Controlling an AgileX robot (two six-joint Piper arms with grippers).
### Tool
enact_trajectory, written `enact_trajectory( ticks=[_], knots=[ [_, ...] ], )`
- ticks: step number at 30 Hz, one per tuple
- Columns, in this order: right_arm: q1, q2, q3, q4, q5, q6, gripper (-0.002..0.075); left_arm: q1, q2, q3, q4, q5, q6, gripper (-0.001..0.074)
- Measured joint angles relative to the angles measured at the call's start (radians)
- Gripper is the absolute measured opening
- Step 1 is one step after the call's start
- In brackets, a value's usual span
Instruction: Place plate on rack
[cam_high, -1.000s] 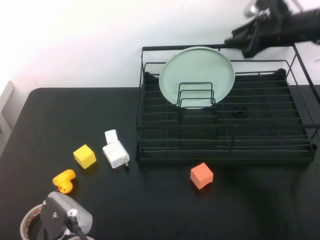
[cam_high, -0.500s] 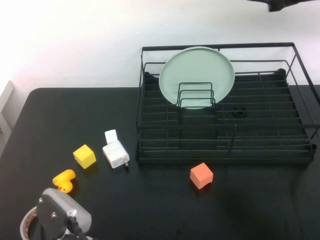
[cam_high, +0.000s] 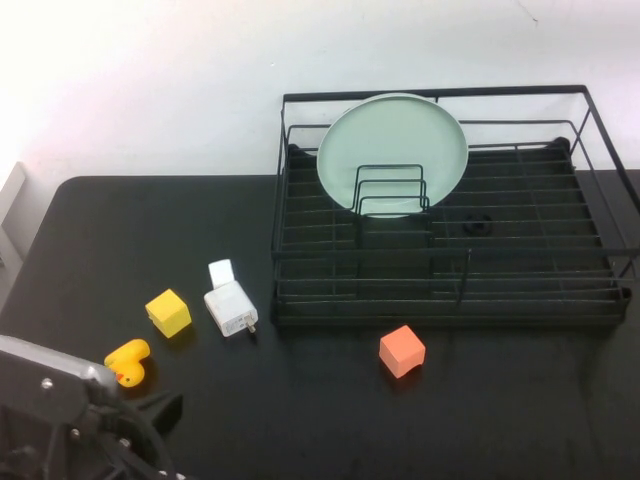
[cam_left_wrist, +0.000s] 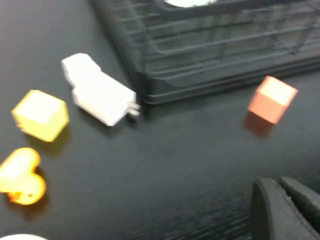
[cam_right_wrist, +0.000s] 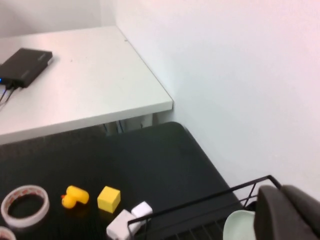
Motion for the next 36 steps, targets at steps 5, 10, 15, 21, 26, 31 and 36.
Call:
enact_trajectory(
  ticks=[5,10,15,21,26,31,36],
  knots=[
    [0.0,-0.217,0.2,-0.038,-0.068,-0.06,0.0004,0.0,-0.049,0.0,0.022,-0.024,0.002,-0.0002],
    [0.0,-0.484,0.497,-0.023,-0.208,-0.173,0.0004,0.0,-0.134,0.002,0.054,-0.027,0.011,-0.0002],
    [0.0,-0.734,0.766,-0.003,-0.359,-0.228,0.0005,0.0,-0.267,0.002,0.058,-0.03,0.051,-0.0002],
    [0.0,-0.982,1.011,0.001,-0.468,-0.238,0.0005,0.0,-0.374,0.002,0.013,-0.045,0.06,-0.0002],
    [0.0,-1.088,1.115,0.005,-0.473,-0.238,0.0005,0.0,-0.385,0.002,-0.005,-0.049,0.06,-0.0002],
    [0.0,-1.125,1.182,0.005,-0.46,-0.236,0.0005,0.0,-0.385,0.002,-0.006,-0.049,0.06,-0.0002],
    [0.0,-1.126,1.227,0.005,-0.46,-0.236,0.0005,0.0,-0.385,0.002,-0.006,-0.049,0.06,-0.0002]
  ],
)
